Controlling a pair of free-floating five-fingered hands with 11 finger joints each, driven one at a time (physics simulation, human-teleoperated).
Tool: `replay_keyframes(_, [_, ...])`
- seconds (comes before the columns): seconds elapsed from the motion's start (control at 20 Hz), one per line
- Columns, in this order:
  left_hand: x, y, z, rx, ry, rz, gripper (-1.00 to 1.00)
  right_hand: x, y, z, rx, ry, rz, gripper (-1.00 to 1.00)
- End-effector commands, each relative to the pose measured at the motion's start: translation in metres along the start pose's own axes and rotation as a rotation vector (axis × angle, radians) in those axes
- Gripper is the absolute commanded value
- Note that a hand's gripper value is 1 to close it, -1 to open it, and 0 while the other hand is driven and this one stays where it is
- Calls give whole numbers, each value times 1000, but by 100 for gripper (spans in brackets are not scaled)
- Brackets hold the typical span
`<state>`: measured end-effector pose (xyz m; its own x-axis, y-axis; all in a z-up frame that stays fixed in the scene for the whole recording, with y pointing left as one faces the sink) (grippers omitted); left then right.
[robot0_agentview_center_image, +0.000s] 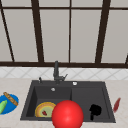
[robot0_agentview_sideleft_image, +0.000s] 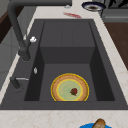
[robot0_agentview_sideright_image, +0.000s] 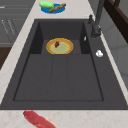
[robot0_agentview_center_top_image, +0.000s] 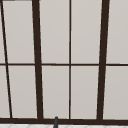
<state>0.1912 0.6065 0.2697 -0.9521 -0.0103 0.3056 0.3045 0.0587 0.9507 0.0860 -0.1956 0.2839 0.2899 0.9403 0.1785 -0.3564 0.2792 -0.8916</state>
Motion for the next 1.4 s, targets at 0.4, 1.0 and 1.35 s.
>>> replay_keyframes(0.4, [11,-72,55,28,-48,-22,100,0,0,0,0,0,0,0])
replay_keyframes(1.0, [-20,-147,61,-29,-34,-36,100,0,0,0,0,0,0,0])
replay_keyframes(1.35, [-40,-186,64,28,-21,-69,100,0,0,0,0,0,0,0])
